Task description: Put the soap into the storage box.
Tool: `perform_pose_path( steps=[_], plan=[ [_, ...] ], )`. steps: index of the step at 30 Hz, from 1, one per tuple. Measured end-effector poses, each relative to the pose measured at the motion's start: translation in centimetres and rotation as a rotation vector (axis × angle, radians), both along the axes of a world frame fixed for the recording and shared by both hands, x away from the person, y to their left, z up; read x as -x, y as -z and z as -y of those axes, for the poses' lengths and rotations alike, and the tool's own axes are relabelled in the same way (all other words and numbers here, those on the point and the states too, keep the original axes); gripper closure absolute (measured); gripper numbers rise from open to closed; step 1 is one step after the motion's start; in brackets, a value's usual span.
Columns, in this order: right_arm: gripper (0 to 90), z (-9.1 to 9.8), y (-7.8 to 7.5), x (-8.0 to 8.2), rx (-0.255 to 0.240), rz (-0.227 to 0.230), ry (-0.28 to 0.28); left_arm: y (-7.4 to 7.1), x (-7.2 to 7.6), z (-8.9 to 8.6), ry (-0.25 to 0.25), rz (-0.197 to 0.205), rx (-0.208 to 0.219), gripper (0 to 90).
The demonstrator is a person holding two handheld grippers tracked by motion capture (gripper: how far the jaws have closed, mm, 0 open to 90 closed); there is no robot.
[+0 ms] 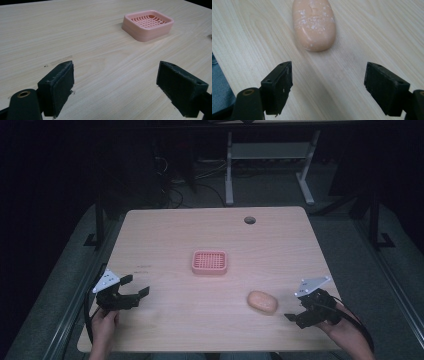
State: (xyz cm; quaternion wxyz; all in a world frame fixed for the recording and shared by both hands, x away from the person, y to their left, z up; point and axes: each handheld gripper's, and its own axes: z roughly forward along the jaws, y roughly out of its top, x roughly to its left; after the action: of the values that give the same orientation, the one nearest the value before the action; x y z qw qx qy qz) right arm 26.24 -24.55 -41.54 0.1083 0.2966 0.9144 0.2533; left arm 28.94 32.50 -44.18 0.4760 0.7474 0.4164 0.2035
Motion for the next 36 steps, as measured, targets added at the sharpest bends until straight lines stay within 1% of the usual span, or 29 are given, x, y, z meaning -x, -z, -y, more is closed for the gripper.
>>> perform_pose_path(
  steps=[4, 7, 9, 12, 15, 18, 22, 28, 31, 32, 36],
  plan=[
    [22.2, -0.8, -0.4, -0.6, 0.016, -0.008, -0.023, 0.0, 0.0, 0.0, 0.004, 0.001, -0.004, 14.3],
    [22.2, -1.4, -0.7, -1.0, 0.031, -0.005, -0.041, 0.0, 0.0, 0.1, 0.005, 0.001, 0.000, 14.3],
    [22.2, -1.8, -0.9, -1.2, 0.032, -0.004, -0.050, 0.0, 0.1, 0.0, 0.001, 0.003, 0.004, 14.3],
    [22.2, -2.3, -1.0, -1.7, 0.040, -0.003, -0.071, -0.1, 0.1, -0.1, -0.003, 0.007, 0.010, 14.3],
    [22.2, -2.9, -1.0, -2.0, 0.052, -0.008, -0.087, -0.1, 0.1, -0.3, -0.003, 0.009, 0.005, 14.3],
    [22.2, -3.5, -1.0, -2.4, 0.062, -0.015, -0.102, -0.1, 0.1, -0.3, -0.008, 0.009, 0.011, 14.3],
    [22.1, -4.3, -0.9, -2.8, 0.079, -0.020, -0.122, -0.2, 0.1, -0.2, -0.010, 0.013, 0.005, 14.3],
    [22.1, -5.6, -0.7, -3.5, 0.118, -0.035, -0.147, -0.2, 0.2, -0.3, -0.007, 0.013, 0.006, 14.3],
    [22.1, -6.1, -0.6, -3.9, 0.125, -0.038, -0.160, -0.2, 0.1, -0.2, -0.006, 0.013, 0.006, 14.3],
    [22.1, -6.3, -0.5, -4.0, 0.127, -0.039, -0.168, -0.3, 0.1, -0.3, -0.003, 0.012, -0.003, 14.3],
    [22.0, -7.0, -0.2, -4.4, 0.143, -0.053, -0.184, -0.3, 0.1, -0.3, -0.003, 0.012, 0.001, 14.2]
  ],
)
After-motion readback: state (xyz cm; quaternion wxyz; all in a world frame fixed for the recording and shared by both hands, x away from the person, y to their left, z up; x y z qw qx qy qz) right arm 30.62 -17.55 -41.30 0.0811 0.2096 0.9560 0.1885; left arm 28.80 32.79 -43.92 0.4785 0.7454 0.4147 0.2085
